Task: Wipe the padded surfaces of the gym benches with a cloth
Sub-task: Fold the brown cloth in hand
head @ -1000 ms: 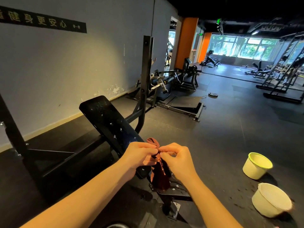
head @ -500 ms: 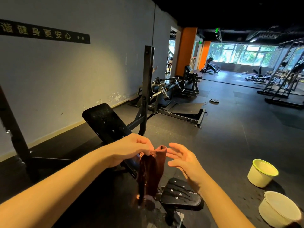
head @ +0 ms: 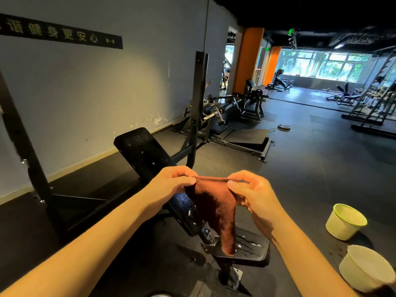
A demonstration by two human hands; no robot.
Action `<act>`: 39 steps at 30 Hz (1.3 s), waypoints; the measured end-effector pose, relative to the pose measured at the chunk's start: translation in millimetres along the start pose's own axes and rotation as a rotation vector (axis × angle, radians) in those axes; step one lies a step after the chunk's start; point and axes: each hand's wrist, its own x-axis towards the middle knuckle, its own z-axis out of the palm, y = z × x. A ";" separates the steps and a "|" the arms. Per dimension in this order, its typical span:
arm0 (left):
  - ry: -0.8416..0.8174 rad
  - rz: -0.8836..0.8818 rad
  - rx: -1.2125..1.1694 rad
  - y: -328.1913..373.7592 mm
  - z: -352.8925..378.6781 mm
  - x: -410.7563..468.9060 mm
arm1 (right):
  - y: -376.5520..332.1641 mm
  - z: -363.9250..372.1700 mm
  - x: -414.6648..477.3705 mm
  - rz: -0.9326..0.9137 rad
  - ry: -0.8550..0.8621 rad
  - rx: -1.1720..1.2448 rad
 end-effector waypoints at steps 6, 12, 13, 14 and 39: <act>-0.186 -0.088 -0.127 8.0 27.6 -16.2 | -26.7 -12.0 -1.3 -0.015 0.064 0.042; 0.044 -0.180 -0.294 -6.4 49.3 -14.7 | -2.1 -27.9 -4.4 0.153 0.209 0.191; 0.094 -0.217 -0.307 -9.3 52.3 -11.3 | 8.7 -26.9 -7.5 0.238 0.167 0.174; 0.127 -0.254 -0.303 -15.1 53.3 -7.2 | 22.3 -24.7 -11.3 0.327 0.109 0.154; -0.312 -0.599 0.137 1.7 51.7 41.8 | 27.9 -46.4 11.1 0.231 0.127 -0.337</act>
